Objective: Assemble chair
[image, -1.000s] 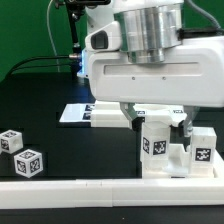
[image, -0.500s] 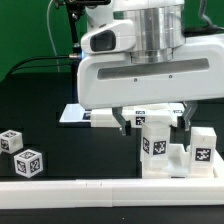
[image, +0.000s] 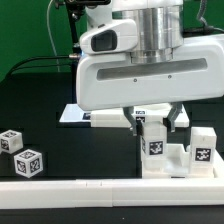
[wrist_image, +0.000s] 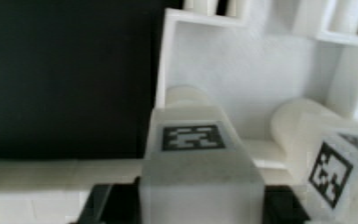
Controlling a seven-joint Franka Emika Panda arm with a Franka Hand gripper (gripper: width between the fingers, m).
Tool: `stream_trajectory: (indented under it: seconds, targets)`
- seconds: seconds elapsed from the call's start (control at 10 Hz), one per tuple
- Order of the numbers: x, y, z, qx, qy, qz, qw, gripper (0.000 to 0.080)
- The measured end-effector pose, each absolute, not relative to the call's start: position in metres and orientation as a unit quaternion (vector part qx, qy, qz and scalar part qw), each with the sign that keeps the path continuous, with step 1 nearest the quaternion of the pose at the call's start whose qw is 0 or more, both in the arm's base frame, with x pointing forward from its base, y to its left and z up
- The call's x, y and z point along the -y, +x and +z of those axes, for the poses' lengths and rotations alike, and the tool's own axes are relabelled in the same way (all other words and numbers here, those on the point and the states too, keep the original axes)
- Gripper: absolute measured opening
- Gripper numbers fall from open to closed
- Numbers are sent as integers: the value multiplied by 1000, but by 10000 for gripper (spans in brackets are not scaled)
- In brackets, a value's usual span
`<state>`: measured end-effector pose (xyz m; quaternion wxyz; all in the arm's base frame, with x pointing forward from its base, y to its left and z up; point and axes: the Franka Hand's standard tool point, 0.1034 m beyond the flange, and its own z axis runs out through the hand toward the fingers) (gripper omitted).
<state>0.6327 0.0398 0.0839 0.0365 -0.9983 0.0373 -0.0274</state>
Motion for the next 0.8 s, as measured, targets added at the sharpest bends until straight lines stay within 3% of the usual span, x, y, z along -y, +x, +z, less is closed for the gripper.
stream_trajectory:
  seconds: [0.4, 0.6, 0.8]
  targets:
    - [-45, 637, 87, -272, -961, -24, 44, 281]
    - [-49, 639, 85, -491, -869, -16, 61, 281]
    - [-47, 645, 89, -587, -805, -9, 89, 282]
